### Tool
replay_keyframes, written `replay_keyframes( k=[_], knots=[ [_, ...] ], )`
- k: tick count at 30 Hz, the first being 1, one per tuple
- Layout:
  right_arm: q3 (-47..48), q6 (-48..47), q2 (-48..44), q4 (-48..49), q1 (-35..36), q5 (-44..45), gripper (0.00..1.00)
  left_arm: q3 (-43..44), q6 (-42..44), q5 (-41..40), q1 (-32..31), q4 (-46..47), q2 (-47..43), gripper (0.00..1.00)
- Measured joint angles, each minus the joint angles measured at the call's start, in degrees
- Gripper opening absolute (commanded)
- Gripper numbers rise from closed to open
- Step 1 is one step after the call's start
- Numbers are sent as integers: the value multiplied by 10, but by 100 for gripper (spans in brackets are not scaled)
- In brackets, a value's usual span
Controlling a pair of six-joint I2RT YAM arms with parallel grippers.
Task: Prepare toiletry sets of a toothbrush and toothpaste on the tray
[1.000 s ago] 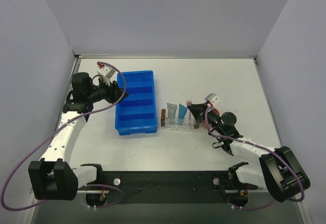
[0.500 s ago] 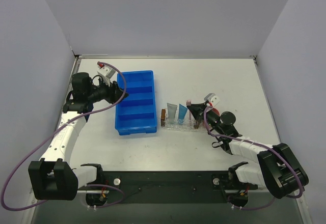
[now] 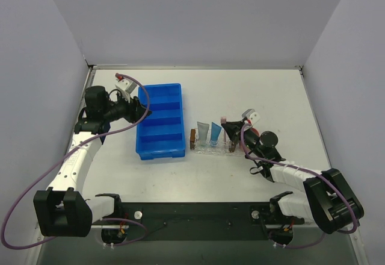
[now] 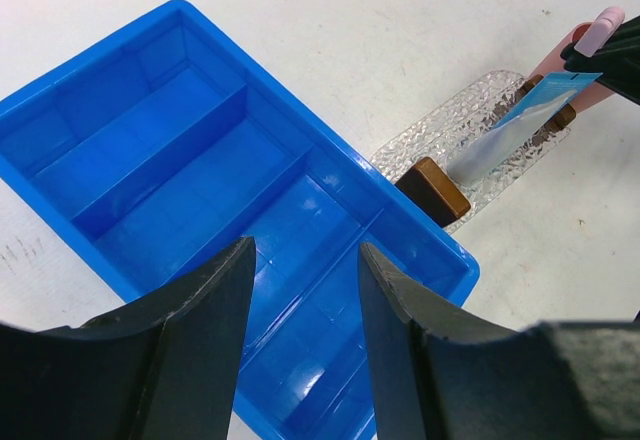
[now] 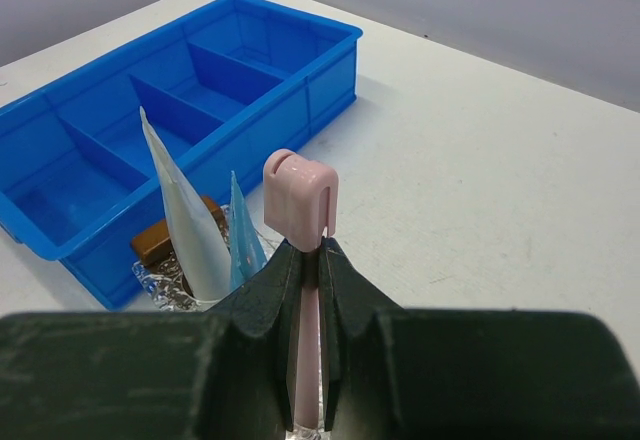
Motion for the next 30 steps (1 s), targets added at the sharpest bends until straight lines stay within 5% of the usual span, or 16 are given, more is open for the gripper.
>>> replay_keyframes(
  k=[30],
  knots=[
    [10,21,16,3,0,54,0,-7,1,2,0,-4,0,55]
  ],
)
